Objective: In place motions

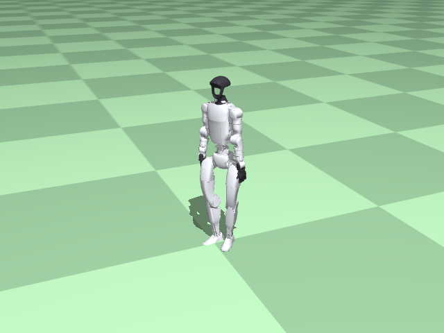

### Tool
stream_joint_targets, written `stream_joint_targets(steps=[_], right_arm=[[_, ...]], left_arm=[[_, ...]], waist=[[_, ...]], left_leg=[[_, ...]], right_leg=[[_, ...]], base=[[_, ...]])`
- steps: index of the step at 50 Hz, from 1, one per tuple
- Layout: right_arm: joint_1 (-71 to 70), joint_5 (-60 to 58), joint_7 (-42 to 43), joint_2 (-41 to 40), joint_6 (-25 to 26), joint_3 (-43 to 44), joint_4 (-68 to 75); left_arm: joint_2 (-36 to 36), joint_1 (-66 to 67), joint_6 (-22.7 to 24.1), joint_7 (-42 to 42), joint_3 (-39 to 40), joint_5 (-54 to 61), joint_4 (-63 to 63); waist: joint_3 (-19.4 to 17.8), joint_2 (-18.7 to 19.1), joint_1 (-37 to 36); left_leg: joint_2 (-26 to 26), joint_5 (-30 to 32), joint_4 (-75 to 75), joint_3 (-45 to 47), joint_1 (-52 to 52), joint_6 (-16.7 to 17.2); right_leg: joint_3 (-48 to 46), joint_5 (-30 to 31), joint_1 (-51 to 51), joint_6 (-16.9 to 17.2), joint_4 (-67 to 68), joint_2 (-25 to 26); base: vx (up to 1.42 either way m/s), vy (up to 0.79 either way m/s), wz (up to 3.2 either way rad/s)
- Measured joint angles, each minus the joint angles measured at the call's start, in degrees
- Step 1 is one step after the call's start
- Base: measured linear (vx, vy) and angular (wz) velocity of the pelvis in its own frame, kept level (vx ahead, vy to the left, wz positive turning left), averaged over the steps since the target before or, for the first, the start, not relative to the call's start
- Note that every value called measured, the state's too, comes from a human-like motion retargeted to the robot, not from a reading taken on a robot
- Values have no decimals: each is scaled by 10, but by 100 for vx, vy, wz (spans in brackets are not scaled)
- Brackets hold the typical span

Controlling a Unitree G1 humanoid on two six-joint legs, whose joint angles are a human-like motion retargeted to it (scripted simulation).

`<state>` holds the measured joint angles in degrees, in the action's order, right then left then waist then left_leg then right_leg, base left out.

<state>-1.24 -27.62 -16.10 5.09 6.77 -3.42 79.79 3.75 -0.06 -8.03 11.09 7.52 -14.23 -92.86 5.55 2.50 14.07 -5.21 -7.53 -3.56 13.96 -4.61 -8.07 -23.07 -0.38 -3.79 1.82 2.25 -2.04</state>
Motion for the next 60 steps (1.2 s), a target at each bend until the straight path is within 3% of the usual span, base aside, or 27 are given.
stream_joint_targets(steps=[7, 20, 30, 38, 45, 52, 60], right_arm=[[37, -10, 18, 24, -29, 47, -4], [80, 72, 48, 90, 25, 130, 125], [9, 104, 61, 40, 16, 82, 121], [-76, 108, -10, -28, -30, -27, -13], [-112, 104, -35, -53, -73, -93, -118], [-86, 100, -26, -48, -90, -95, -123], [-30, 55, -2, -5, -58, -22, 17]], left_arm=[[16, -42, 1, -11, -15, 6, -4], [18, -99, 23, -9, -24, 59, 157], [2, -32, 31, -29, -5, 47, 109], [3, 96, 12, -22, 73, 64, 6], [22, 168, 1, -1, 89, 36, -32], [19, 128, 4, -32, 77, 44, -31], [4, -8, 4, -40, 33, 79, 23]], waist=[[0, -4, 11], [5, -5, -2], [2, 1, -18], [1, 5, -17], [2, 6, -5], [6, 1, 2], [10, -1, 3]], left_leg=[[2, 3, 3, 1, -2, 0], [-4, 6, -1, -16, -16, 0], [-3, 7, 3, -11, -4, 2], [2, 3, 4, -1, 7, 6], [6, 3, 5, 3, 11, 8], [6, 3, 4, 0, 10, 8], [6, 1, 0, -4, 5, 7]], right_leg=[[-4, 0, -1, 1, -2, 0], [-24, -3, -2, 4, -6, -7], [-24, -4, 6, 1, -5, -7], [-8, -4, 8, -1, -4, -1], [-9, -3, 11, -2, -5, 2], [-14, -5, 14, -1, -6, 2], [-18, -8, 14, 0, -7, 3]], base=[[0, 0, 0], [0, 0, 1], [8, 0, 3], [7, -3, -7], [1, -1, 0], [0, 0, 0], [0, 0, 0]])
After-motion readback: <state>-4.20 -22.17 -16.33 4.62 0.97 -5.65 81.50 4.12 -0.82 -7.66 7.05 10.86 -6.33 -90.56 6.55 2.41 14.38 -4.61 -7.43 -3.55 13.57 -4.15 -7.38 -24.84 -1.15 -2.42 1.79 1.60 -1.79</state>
